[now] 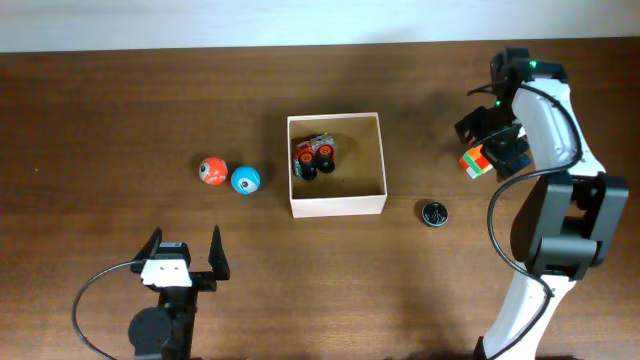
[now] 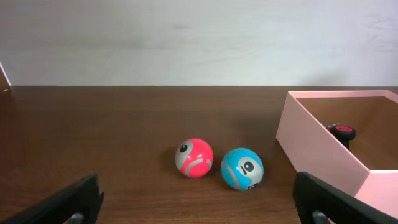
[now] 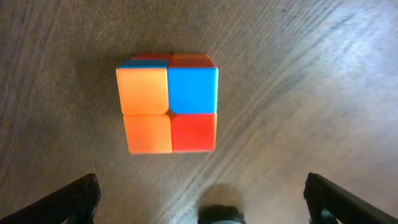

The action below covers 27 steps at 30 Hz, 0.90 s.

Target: Pack container

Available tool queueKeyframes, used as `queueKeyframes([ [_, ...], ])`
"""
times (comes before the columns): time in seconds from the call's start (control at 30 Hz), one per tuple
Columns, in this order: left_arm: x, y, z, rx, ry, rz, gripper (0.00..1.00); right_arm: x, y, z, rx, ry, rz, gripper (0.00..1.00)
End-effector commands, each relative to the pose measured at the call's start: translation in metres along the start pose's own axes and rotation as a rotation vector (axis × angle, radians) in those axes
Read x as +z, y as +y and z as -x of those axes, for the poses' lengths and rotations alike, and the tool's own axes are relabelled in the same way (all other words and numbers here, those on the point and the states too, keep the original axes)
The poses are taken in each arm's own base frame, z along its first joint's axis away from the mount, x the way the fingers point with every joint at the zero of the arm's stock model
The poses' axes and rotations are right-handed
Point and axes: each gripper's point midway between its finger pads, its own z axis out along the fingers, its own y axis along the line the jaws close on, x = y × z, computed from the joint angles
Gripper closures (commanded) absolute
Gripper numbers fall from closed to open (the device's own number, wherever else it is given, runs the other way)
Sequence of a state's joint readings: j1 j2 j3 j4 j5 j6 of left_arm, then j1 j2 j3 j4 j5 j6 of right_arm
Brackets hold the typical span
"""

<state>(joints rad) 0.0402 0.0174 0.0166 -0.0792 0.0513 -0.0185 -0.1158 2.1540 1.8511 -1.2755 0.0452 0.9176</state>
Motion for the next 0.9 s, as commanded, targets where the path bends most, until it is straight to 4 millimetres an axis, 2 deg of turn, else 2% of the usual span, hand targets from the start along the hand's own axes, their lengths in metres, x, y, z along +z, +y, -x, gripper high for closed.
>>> queueKeyframes([
  [0.0, 0.0, 0.002, -0.003, 0.012, 0.004, 0.01, 0.01, -0.002, 0.003, 0.0, 0.031, -0.005, 0.033, 0.01],
  [0.23, 0.0, 0.002, -0.003, 0.012, 0.004, 0.01, 0.01, -0.002, 0.012, 0.021, 0.022, -0.059, 0.094, 0.01],
  [0.33, 0.0, 0.002, -0.003, 0.012, 0.004, 0.01, 0.01, -0.002, 0.01, 0.031, 0.025, -0.07, 0.107, 0.01],
  [0.53, 0.0, 0.002, -0.003, 0.012, 0.004, 0.01, 0.01, 0.004, 0.006, 0.029, 0.026, -0.054, 0.101, 0.01],
  [0.87, 0.0, 0.002, -0.003, 0.012, 0.004, 0.01, 0.01, 0.018, 0.018, 0.029, -0.075, -0.059, 0.139, 0.01],
])
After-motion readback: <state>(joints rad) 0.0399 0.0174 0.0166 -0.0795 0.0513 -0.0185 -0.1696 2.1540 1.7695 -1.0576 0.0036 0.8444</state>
